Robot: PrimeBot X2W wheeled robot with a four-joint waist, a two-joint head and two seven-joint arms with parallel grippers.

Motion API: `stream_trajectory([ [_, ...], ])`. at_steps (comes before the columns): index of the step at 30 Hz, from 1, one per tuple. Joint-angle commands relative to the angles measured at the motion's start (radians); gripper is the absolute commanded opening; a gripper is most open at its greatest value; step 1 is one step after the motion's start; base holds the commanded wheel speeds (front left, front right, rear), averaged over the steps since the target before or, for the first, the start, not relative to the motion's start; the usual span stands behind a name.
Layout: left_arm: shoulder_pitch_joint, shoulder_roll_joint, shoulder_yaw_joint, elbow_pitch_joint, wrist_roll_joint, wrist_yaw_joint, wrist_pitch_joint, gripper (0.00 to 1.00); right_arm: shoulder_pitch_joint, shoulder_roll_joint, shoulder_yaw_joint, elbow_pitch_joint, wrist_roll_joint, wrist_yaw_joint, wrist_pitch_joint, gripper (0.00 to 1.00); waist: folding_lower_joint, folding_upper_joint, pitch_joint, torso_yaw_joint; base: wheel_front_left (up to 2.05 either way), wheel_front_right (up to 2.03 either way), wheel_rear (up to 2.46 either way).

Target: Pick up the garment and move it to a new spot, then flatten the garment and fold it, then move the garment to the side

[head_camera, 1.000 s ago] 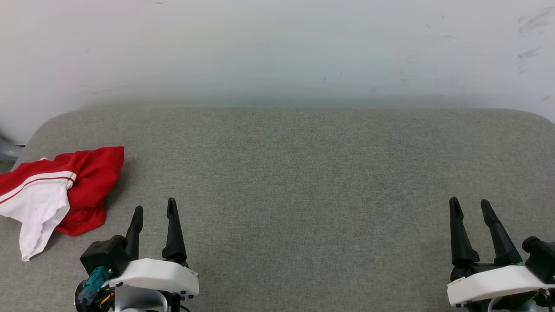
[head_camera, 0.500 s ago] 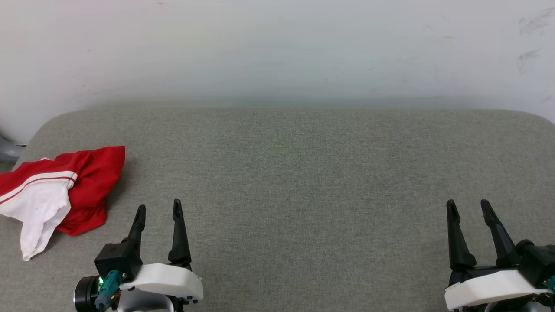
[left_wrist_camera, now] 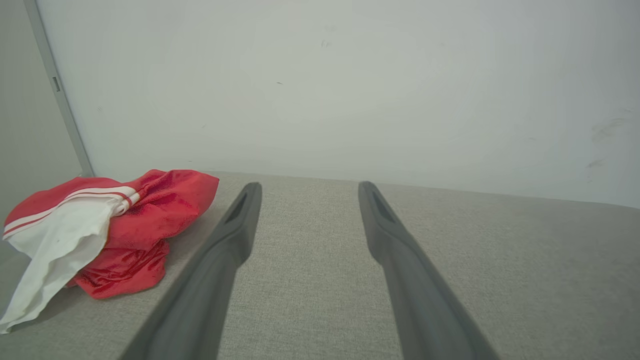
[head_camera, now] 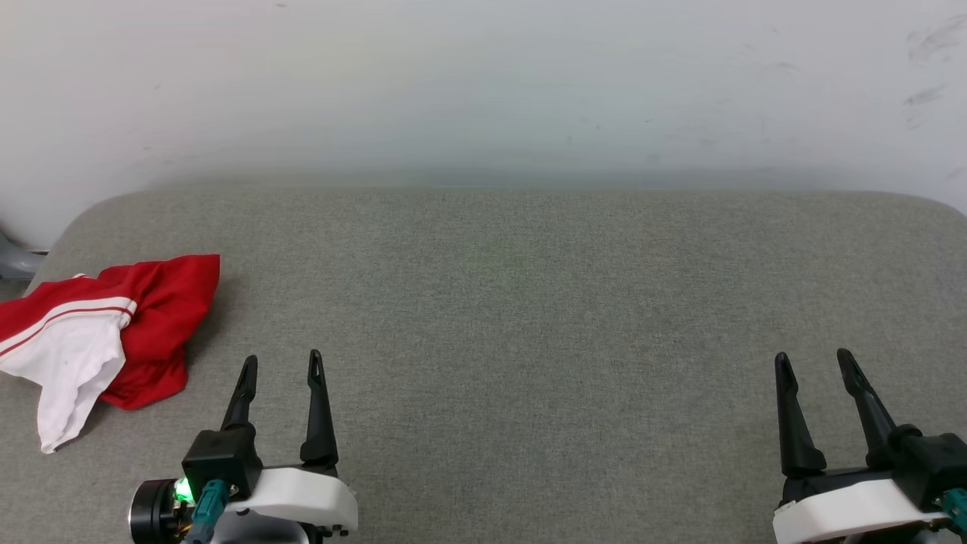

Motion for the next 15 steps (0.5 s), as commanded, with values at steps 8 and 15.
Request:
stream_trajectory([
  [8,0.010,-0.007,0.011,0.009,0.061,-0.022,-0.023,1.00,0.012,0.002,0.003,-0.017,-0.064,-0.001,-0.022,1.00,0.0000,0.0000,0.000,0.001,0.00,0.00,0.00],
  [15,0.013,-0.013,0.013,0.018,0.093,-0.032,-0.034,1.00,0.017,0.002,0.004,-0.019,-0.086,-0.001,-0.032,1.00,0.0000,0.0000,0.000,0.003,0.00,0.00,0.00],
])
